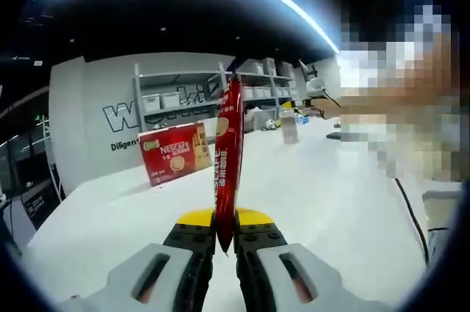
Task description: Tear open the coffee pouch, take out the coffee, and pour the coffee from the pouch into the cup
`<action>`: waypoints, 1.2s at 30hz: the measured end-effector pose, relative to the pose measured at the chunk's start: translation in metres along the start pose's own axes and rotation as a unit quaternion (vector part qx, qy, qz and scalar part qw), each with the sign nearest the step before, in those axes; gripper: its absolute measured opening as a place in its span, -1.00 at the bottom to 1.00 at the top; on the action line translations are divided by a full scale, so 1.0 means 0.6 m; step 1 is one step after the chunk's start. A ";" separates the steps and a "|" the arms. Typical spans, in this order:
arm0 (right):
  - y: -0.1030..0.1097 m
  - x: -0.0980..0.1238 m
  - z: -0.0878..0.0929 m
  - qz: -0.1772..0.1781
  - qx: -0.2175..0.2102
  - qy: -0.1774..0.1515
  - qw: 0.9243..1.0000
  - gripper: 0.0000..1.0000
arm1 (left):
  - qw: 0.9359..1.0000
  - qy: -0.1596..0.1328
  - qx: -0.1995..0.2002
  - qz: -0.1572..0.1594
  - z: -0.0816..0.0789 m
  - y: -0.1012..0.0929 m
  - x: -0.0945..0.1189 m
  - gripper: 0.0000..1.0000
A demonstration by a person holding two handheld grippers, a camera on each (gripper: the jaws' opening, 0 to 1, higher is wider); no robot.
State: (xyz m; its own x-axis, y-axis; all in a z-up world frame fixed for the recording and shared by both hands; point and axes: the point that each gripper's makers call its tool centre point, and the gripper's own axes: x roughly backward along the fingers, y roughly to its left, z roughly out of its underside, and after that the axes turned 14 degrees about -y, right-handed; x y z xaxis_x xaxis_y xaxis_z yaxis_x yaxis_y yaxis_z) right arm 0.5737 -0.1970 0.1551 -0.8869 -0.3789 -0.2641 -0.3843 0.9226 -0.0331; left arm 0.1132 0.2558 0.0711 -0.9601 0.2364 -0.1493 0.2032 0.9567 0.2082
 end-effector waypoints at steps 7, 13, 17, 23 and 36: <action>0.001 -0.014 0.011 -0.006 0.011 0.013 1.000 0.25 | 1.000 0.003 -0.001 -0.001 0.002 0.002 0.002 -0.77; -0.002 -0.021 0.017 -0.002 0.018 0.019 1.000 0.17 | 1.000 0.004 0.000 -0.001 0.001 0.000 0.004 -0.77; -0.010 -0.024 0.016 0.008 0.021 0.020 1.000 0.10 | 1.000 0.006 0.000 0.000 0.002 -0.002 0.004 -0.77; -0.012 -0.023 0.030 0.006 0.041 0.046 0.998 0.06 | 1.000 0.006 -0.002 0.000 -0.001 -0.005 0.006 -0.77; -0.011 -0.033 0.026 0.008 0.023 0.035 0.999 -0.01 | 1.000 0.011 -0.005 0.000 0.006 0.008 0.003 -0.77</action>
State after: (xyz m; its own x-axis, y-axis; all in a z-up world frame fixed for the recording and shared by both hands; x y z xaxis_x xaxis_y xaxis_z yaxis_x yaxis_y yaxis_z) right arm 0.5978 -0.1944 0.1454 -0.9096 -0.3663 -0.1961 -0.3585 0.9305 -0.0749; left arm 0.1133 0.2614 0.0682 -0.9640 0.2333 -0.1273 0.2025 0.9549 0.2171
